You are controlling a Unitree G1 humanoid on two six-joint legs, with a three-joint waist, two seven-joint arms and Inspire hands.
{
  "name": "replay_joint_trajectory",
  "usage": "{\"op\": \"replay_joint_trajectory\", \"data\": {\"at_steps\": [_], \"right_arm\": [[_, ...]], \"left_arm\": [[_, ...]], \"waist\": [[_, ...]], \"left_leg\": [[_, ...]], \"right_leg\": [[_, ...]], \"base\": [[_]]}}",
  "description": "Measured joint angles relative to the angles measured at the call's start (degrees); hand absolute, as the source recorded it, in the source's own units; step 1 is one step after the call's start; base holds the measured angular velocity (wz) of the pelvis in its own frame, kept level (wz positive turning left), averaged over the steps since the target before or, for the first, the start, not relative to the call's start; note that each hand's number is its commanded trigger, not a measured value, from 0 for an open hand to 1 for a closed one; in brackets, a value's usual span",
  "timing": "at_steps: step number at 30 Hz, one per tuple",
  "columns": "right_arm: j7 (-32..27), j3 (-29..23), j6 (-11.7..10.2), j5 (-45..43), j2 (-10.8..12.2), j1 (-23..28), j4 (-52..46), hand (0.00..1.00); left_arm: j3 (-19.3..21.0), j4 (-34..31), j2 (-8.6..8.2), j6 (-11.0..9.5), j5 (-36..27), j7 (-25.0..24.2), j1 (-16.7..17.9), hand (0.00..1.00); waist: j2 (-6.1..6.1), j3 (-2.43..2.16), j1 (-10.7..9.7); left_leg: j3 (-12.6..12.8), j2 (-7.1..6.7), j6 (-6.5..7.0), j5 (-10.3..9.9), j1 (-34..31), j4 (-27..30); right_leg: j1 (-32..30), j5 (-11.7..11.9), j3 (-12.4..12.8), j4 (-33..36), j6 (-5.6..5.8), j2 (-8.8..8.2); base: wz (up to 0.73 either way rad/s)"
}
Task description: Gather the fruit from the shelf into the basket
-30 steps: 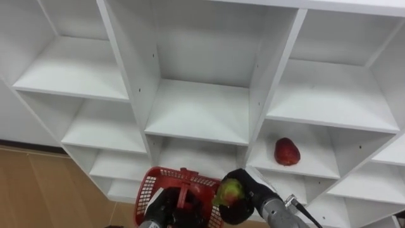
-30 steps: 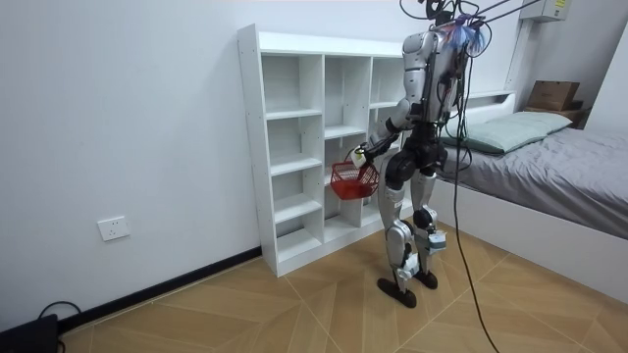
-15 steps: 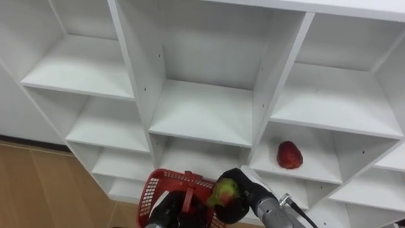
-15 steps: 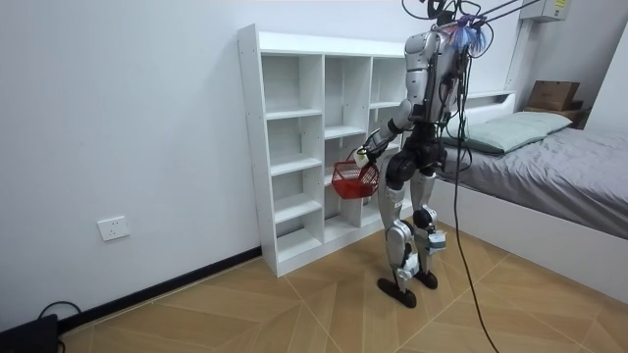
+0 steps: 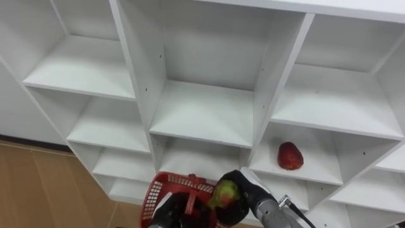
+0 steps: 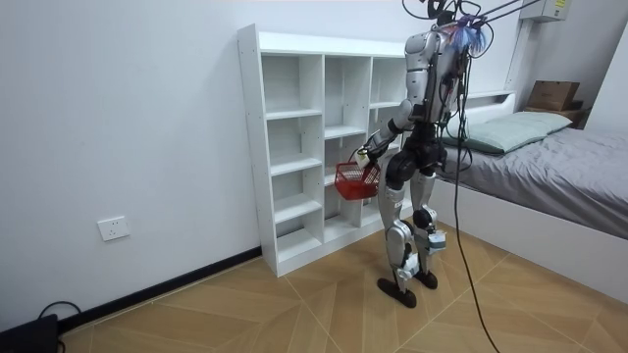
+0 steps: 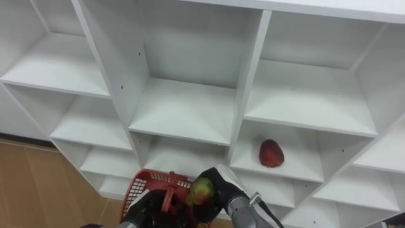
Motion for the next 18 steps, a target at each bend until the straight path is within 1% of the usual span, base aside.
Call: {"op": "replay_joint_trajectory", "data": {"at_steps": [1, 6, 18], "right_arm": [[-0.1, 0.1, 0.0, -0.2, 0.0, -0.3, 0.6, 0.0], [-0.6, 0.4, 0.0, -0.8, 0.2, -1.0, 2.1, 0.0], [-0.9, 0.8, -0.1, -1.1, 0.4, -1.4, 2.8, 0.0]], "left_arm": [[0.0, 0.0, 0.0, 0.0, 0.0, 0.0, 0.0, 1.0], [0.0, 0.4, 0.02, 0.0, 0.0, -1.0, 0.0, 1.0], [0.0, 0.7, 0.04, 0.0, 0.0, -1.0, 0.0, 1.0]], "waist": [[-0.01, -0.01, 0.0], [-0.08, -0.06, 0.0], [-0.02, -0.11, 0.0]], "left_leg": [[0.0, 0.0, 0.0, 0.0, 0.0, 0.0], [0.0, 0.0, 0.0, 0.0, 0.0, 0.0], [0.0, 0.0, 0.0, 0.0, 0.0, 0.1]], "right_leg": [[0.0, 0.0, 0.0, 0.0, 0.0, -0.01], [0.0, 0.0, -0.1, 0.0, 0.0, -0.01], [0.1, 0.0, -0.5, 0.0, 0.0, -0.07]], "base": [[0.0], [0.0], [0.0]]}}
